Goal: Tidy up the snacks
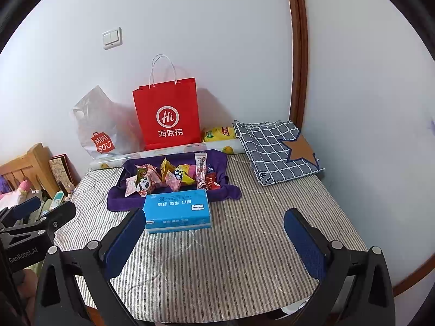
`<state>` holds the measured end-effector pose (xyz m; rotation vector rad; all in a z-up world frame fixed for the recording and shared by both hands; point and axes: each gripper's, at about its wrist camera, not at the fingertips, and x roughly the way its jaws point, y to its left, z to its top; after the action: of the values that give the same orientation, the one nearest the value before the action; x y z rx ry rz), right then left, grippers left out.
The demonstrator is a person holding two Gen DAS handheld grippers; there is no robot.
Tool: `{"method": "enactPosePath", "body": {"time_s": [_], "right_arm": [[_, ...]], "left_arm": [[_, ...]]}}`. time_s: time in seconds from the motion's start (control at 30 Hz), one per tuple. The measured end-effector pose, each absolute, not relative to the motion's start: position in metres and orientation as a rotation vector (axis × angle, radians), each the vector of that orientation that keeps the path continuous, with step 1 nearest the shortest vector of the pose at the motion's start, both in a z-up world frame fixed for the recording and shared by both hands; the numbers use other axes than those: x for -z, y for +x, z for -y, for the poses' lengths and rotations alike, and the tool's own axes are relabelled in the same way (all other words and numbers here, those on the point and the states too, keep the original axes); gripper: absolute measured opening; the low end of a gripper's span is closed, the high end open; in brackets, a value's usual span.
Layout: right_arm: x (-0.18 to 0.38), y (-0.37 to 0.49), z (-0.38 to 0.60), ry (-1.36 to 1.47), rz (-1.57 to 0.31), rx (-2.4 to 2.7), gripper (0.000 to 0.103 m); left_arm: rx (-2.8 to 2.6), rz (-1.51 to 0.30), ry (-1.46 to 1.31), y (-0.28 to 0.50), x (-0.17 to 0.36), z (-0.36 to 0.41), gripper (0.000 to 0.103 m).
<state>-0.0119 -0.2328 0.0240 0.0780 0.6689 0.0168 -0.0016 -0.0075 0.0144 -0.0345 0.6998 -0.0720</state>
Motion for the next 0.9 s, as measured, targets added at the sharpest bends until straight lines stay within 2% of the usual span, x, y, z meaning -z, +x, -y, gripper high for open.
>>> {"method": "enactPosePath", "body": {"time_s": [0.9], "right_arm": [[-0.0285,-0.0133,0.2362,0.08,-0.658,-0.012,0.103]], "left_arm": [[0.076,-0.696,-0.033,-0.001,-0.0179,0.0092,0.101]]}}
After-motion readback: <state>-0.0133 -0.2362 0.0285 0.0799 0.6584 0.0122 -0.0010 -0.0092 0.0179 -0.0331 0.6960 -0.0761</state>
